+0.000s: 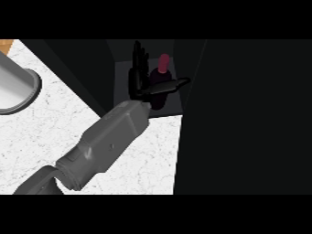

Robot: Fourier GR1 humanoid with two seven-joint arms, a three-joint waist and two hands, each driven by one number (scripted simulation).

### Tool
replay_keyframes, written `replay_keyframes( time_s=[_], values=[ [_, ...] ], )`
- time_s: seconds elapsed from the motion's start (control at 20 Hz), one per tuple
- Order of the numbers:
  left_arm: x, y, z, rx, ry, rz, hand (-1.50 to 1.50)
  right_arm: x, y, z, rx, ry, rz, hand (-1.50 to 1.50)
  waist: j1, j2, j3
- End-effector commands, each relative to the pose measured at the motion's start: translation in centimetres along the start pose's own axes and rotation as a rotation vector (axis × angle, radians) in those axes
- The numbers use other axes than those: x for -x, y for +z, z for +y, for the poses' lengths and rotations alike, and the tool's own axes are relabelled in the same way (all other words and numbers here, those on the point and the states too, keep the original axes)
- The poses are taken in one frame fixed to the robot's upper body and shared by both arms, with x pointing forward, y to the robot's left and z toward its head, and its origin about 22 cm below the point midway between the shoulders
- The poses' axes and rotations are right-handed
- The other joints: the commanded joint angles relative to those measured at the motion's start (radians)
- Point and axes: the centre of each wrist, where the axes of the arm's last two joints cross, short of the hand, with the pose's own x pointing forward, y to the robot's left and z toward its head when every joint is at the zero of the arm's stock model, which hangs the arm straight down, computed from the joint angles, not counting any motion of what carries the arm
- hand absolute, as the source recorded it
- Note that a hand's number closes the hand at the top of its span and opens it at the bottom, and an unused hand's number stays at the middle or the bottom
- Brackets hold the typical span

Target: Pick up the wine, place it into the cabinet and close the cabinet

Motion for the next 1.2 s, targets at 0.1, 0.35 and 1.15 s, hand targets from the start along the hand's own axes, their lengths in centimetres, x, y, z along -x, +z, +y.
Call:
replay_keyframes(
  time_s=[0.1, 0.35, 1.15],
  values=[
    [1.1, 1.5, 0.4, 0.038, 0.059, -0.003, -1.50, -0.1, 0.7, 0.3, 0.030, 0.006, 0.012, -1.50, 0.028, -0.009, 0.000],
    [-0.4, 2.1, -2.4, 0.090, 0.071, 0.006, -1.50, -0.5, 0.2, -0.3, 0.040, -0.010, 0.014, -1.50, 0.036, -0.013, 0.000],
    [2.4, 5.4, -0.1, 0.160, 0.041, -0.010, -1.50, -2.8, 2.9, -0.4, 0.081, 0.030, 0.027, -1.50, 0.099, -0.027, 0.001]
  ],
)
